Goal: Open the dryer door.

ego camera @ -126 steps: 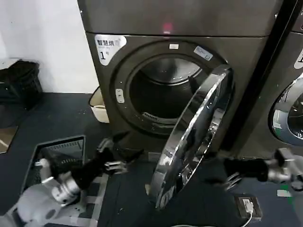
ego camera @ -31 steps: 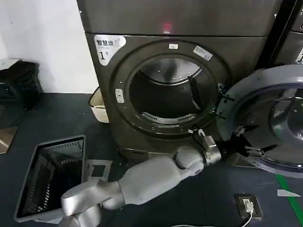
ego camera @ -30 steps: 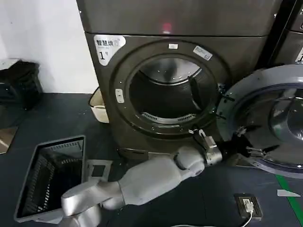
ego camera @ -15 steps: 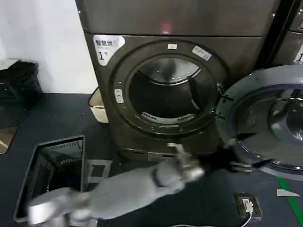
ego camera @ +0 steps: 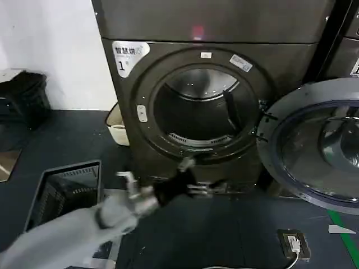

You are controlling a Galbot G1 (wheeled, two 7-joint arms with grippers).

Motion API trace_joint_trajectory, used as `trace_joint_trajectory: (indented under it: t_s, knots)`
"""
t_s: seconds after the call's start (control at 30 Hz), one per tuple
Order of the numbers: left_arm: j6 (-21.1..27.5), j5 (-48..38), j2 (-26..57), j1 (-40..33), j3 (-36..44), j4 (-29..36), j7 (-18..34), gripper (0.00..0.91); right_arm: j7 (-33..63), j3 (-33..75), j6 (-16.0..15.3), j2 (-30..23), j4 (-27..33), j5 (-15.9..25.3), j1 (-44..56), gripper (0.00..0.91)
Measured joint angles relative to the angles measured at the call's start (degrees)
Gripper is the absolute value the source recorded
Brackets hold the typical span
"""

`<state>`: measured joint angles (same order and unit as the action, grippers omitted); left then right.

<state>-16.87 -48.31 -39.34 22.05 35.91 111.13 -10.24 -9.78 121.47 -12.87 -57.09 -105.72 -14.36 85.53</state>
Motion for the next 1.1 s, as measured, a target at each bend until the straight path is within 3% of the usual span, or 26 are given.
trace_joint_trajectory:
  t_s: [0.23,0.4,0.67,1.1]
  knots:
    - [11.1,-1.8,12.1,7.1,-8.7,5.7,-1.0,0.907,0.6,-0.3,-2.2,0.7,-0.4,0.0,-2.3,0.907]
    - [14.5,0.2,21.1,12.2,-14.1,8.0,-3.7,0.907,0.8,-2.1,-1.0,0.6,-0.7,2.2,-4.2,0.907]
    - [15.3,5.5,33.0,15.0,-17.3,6.2,-10.9,0.907,0.4,-3.1,0.2,1.0,-1.0,6.5,-6.6,0.907]
    - [17.7,20.2,45.2,18.5,-18.3,-2.4,-16.9,0.907,0.6,-3.1,0.8,0.3,-1.7,6.6,-6.6,0.907]
